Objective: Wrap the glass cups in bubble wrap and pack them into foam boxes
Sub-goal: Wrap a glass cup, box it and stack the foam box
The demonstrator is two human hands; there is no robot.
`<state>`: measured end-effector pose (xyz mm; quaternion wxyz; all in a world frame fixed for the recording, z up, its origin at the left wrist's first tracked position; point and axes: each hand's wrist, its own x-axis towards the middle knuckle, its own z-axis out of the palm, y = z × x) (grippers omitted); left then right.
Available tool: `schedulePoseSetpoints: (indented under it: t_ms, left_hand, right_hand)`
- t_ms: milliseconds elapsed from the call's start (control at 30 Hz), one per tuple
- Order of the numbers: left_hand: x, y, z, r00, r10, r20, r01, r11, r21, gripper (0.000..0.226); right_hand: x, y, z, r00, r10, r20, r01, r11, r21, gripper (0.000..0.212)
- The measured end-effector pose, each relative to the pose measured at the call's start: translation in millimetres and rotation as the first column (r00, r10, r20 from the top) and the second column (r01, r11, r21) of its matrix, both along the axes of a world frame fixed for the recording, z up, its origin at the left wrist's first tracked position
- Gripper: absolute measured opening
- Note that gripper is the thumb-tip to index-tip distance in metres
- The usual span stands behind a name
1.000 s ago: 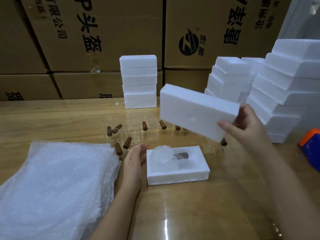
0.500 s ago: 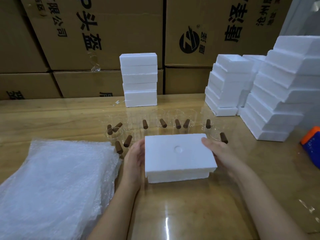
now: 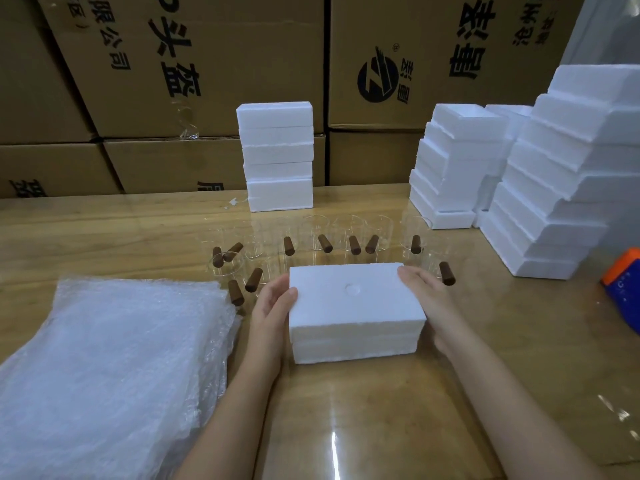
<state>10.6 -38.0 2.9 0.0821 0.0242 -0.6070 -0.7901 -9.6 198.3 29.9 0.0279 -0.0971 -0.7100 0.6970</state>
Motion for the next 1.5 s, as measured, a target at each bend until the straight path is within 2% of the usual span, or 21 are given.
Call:
schedulePoseSetpoints:
  t_ms: [133, 367, 567, 700, 900, 1033, 1167, 1367, 1433, 1500]
  left_hand:
    - [-0.1, 0.1, 2.1, 1.0, 0.009, 0.025, -0.009, 1.0, -0.008, 0.028]
    - [1.7, -0.7, 2.3, 1.0, 0.021, 0.017, -0.02, 0.997, -0.079, 0.021]
    - [1.5, -3.6, 4.1, 0.999, 0.018, 0.045, -0.012, 0.992, -0.127, 0.022]
    - [0.4, -4.3, 5.5, 0.998, 0.016, 0.054, -0.009, 0.99, -0.138, 0.023]
    - [2.3, -4.0, 8.1, 0.997, 0.022, 0.067, -0.014, 0.992, -0.121, 0.023]
    - [3.1, -2.7, 9.7, 0.996, 0.021, 0.089, -0.012, 0.994, -0.109, 0.022]
    - [6.4, -3.7, 11.0, 0.992, 0.013, 0.129, 0.001, 0.995, -0.104, 0.023]
    - [12.0, -1.2, 21.4, 0.946, 0.097, 0.31, -0.007, 0.961, -0.278, 0.028]
    - [16.3, 0.5, 21.9, 0.957, 0.095, 0.275, -0.016, 0.962, -0.274, 0.029]
    - [19.1, 1.5, 23.5, 0.982, 0.052, 0.182, -0.011, 0.975, -0.222, 0.032]
  right_hand:
    - [-1.0, 1.2, -0.9, 0.998, 0.035, 0.05, -0.033, 0.998, -0.052, 0.02]
    - [-2.7, 4.3, -1.0, 0.993, 0.07, 0.095, -0.062, 0.995, -0.083, 0.031]
    - [-1.2, 2.8, -2.1, 0.995, 0.026, 0.094, -0.02, 0.997, -0.069, 0.028]
    - [4.8, 0.1, -4.9, 0.998, -0.007, 0.067, 0.014, 0.993, -0.114, 0.031]
    - [15.1, 2.8, -5.4, 0.988, 0.127, 0.087, -0.115, 0.984, -0.137, 0.034]
    - [14.4, 3.2, -1.8, 0.99, 0.099, 0.103, -0.087, 0.989, -0.122, 0.03]
    - [13.9, 5.2, -0.5, 0.987, 0.087, 0.133, -0.073, 0.991, -0.11, 0.029]
    - [14.9, 6.9, 0.2, 0.988, 0.056, 0.147, -0.044, 0.995, -0.087, 0.031]
    - [15.3, 6.2, 0.9, 0.991, 0.04, 0.129, -0.026, 0.994, -0.108, 0.026]
    - [17.0, 4.9, 3.3, 0.999, 0.002, 0.036, 0.004, 0.988, -0.156, 0.021]
